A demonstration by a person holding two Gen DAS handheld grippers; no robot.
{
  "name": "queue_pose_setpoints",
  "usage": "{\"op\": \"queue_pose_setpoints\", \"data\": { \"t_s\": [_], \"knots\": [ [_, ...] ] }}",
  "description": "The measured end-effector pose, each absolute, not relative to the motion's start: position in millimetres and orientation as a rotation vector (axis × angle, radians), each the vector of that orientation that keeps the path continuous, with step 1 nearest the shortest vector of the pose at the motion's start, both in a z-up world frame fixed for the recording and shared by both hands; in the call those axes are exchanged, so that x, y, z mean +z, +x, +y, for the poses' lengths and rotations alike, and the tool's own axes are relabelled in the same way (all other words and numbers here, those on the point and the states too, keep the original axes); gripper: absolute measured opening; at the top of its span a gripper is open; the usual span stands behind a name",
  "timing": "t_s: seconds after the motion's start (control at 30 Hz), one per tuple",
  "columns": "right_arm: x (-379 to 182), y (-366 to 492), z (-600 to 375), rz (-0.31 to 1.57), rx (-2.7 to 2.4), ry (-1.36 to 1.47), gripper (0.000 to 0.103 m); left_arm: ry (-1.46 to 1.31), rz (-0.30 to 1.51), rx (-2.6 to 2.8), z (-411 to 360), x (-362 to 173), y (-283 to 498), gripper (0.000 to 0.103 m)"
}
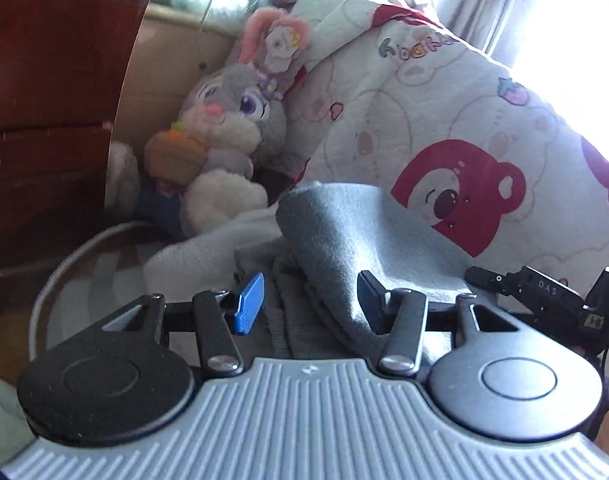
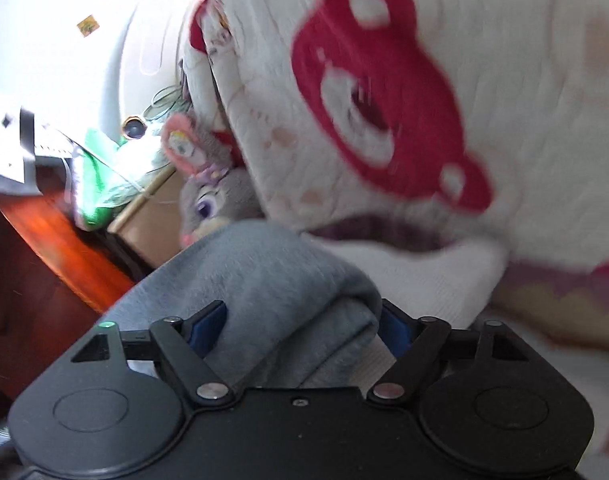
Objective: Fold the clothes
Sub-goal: 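Lift the sweatshirt bundle with both grippers and carry it toward the clothes stack, then lower the bundle onto the clothes stack and open both grippers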
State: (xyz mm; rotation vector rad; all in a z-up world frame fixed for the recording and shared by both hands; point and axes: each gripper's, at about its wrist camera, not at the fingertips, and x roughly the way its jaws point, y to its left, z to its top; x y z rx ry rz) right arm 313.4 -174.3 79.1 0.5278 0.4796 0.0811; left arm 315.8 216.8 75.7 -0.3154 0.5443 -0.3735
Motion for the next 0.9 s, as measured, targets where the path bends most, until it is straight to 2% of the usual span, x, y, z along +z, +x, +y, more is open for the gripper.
{"op": "queue_pose_setpoints", "data": {
  "t_s": [0.03, 0.07, 0.1, 0.17, 0.23, 0.33, 0.43, 0.63, 0.67, 0.7, 0.77, 0.83, 0.87, 0.9],
  "knots": [
    [89, 304, -168, 0.419, 0.022, 0.438, 0.075, -0.265, 0.510, -0.383, 214, 88, 310, 0.050],
    [98, 295, -159, 0.360, -0.018, 0.347, 0.068, -0.224, 0.479, -0.397, 211, 98, 306, 0.050],
    [107, 287, -148, 0.313, 0.002, 0.260, 0.056, -0.201, 0.451, -0.418, 207, 105, 305, 0.050],
    [121, 283, -121, 0.278, 0.123, 0.127, 0.049, -0.162, 0.403, -0.462, 199, 118, 306, 0.050],
    [120, 287, -89, 0.315, 0.245, 0.023, 0.033, -0.160, 0.412, -0.497, 188, 117, 322, 0.050],
    [92, 285, -43, 0.404, 0.366, -0.184, 0.017, -0.110, 0.517, -0.443, 171, 94, 359, 0.049],
    [70, 264, -37, 0.365, 0.423, -0.290, 0.017, -0.067, 0.593, -0.385, 166, 65, 382, 0.046],
    [82, 270, -87, 0.395, 0.525, -0.061, 0.019, -0.116, 0.579, -0.381, 178, 47, 384, 0.047],
    [88, 271, -97, 0.371, 0.498, -0.012, 0.027, -0.125, 0.576, -0.380, 179, 45, 384, 0.047],
    [94, 271, -106, 0.326, 0.435, 0.032, 0.046, -0.114, 0.570, -0.381, 178, 45, 383, 0.047],
    [101, 273, -121, 0.254, 0.277, 0.076, 0.064, -0.039, 0.548, -0.383, 170, 50, 377, 0.047],
    [93, 287, -131, 0.286, 0.172, 0.047, 0.056, 0.027, 0.529, -0.382, 163, 51, 374, 0.047],
    [86, 294, -135, 0.310, 0.144, 0.027, 0.046, 0.059, 0.519, -0.382, 160, 51, 372, 0.047],
    [77, 300, -136, 0.324, 0.140, 0.013, 0.045, 0.092, 0.509, -0.381, 156, 52, 371, 0.048]
  ]
}}
